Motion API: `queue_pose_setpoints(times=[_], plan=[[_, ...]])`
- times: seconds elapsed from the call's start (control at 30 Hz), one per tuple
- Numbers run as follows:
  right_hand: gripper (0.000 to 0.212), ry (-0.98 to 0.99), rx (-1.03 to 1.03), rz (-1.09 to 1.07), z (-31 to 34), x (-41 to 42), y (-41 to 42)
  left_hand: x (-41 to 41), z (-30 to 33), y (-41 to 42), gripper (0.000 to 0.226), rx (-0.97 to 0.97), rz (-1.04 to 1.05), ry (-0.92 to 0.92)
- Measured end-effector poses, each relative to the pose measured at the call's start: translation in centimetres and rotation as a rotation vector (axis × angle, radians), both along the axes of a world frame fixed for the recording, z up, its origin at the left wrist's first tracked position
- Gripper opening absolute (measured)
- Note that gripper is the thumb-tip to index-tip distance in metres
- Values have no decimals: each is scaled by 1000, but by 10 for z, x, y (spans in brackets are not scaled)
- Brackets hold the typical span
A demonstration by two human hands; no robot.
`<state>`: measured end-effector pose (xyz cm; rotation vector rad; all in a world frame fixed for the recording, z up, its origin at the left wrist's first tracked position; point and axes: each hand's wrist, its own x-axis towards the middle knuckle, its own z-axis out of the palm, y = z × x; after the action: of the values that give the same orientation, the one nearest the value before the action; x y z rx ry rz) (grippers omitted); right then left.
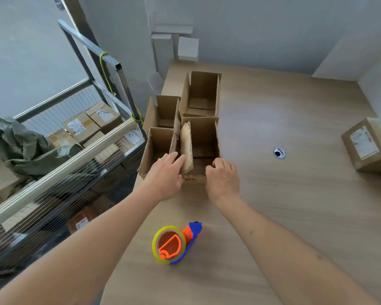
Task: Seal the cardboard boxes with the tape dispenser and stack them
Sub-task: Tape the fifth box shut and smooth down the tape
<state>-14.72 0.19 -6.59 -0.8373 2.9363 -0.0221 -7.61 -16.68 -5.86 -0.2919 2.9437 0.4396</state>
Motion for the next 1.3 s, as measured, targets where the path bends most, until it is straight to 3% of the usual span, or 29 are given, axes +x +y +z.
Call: queue_pose_setpoints(times=[0.27,0.53,0.7,0.8,0.9,1.03,1.3], plan=[[32,-80,146,-240,21,42,51,3,12,27,70,-63,-254,-34],[36,-80,95,-272,17,51,73,15,1,33,67,-125,-200,-166],[24,9,3,-210,6,45,69,2,-7,34,76,-126,-96,-79],[35,-37,-38,-108,-3,36,66,-20,-13,30,81,-159,-46,-75],[38,-132,-27,-58,-10,29,58,-40,-25,25,83,-174,-9,-81],[23,-207,4,-30,-20,19,51,-58,-49,15,79,-214,-2,-86],[20,-177,154,-85,-28,11,43,-62,-76,1,59,-245,3,47]])
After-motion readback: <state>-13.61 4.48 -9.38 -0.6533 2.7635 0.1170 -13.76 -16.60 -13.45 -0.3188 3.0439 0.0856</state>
